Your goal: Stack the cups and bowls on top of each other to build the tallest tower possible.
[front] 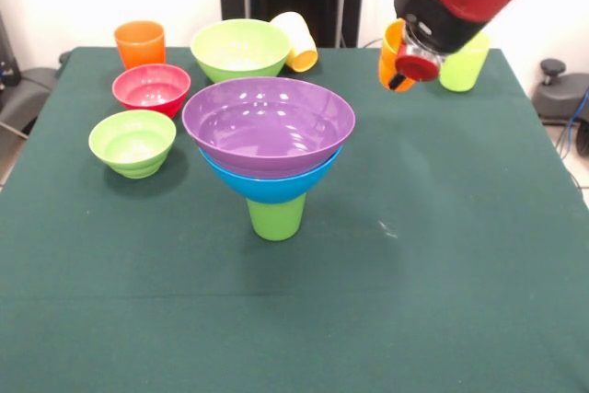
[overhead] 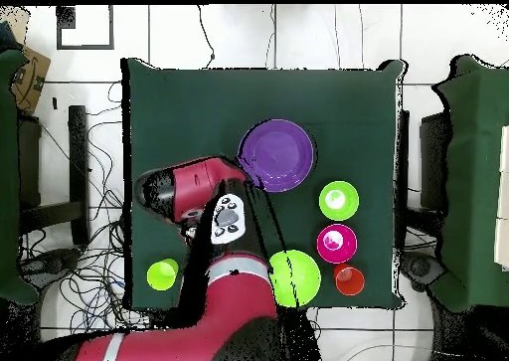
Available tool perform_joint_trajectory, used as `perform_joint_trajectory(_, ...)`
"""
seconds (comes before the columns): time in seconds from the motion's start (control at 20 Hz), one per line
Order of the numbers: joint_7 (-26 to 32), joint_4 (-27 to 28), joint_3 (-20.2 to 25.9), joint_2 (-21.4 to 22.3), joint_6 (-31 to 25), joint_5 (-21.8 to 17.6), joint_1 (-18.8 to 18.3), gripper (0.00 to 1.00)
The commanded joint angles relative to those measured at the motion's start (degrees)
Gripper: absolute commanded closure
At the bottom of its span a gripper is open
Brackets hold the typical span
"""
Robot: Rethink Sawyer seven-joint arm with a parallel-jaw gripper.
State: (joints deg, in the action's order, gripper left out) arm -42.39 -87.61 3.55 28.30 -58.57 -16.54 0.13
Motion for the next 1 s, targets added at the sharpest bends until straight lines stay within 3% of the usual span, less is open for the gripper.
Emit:
perform_joint_trajectory(0.05, 2.23, 4.28, 5.01, 6.56, -5.32, -1.42, -3.47, 1.0)
perform_joint_trajectory(0.65, 6.25, 12.28, 5.71, 9.44, -11.05, -3.2, -9.07, 1.0)
perform_joint_trajectory(1.0, 6.97, 18.48, 8.26, 10.16, -14.04, -0.49, -12.9, 1.0)
